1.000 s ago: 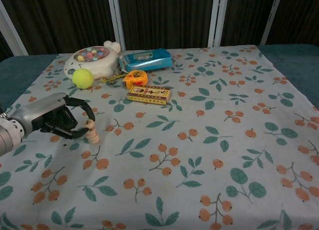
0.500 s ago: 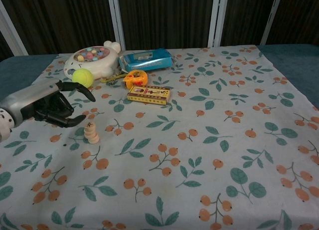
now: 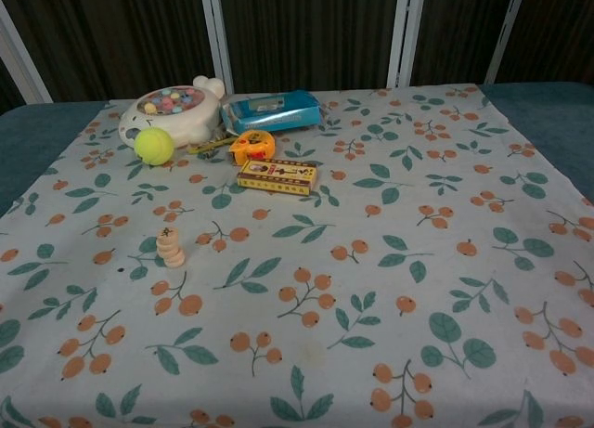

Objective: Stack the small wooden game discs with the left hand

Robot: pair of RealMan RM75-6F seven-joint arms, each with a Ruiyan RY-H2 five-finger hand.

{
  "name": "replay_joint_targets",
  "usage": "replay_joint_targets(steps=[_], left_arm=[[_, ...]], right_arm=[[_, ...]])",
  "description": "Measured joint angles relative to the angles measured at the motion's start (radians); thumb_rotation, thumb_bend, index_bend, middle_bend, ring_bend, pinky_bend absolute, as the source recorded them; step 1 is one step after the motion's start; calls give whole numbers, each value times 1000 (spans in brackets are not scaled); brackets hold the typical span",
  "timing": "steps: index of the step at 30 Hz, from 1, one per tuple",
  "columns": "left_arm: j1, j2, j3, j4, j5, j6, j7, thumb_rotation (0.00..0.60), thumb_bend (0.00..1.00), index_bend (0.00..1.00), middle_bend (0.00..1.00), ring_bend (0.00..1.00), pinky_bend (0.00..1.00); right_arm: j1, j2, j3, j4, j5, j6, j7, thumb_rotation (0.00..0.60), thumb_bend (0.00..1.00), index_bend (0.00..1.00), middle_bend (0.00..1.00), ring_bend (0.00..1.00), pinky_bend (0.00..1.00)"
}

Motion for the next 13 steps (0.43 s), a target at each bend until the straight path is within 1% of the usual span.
replay_joint_targets(steps=[2,5,7,13], left_arm=[[25,-5,6,32,40,64,10,600,406,40,0,0,0],[49,-18,11,66,85,119,27,600,405,41,0,0,0],[57,-22,18,85,98,126,27,600,405,40,0,0,0],[52,-8,29,77,102,97,6,600,405,41,3,0,0]], right_arm=[[1,2,-3,-1,-4,-1,5,600,195,0,0,0,0],[-2,2,-3,2,-7,7,10,600,195,0,0,0,0],[-4,3,-4,4,-10,10,13,600,195,0,0,0,0],[-8,3,-6,7,-12,16,14,600,195,0,0,0,0]])
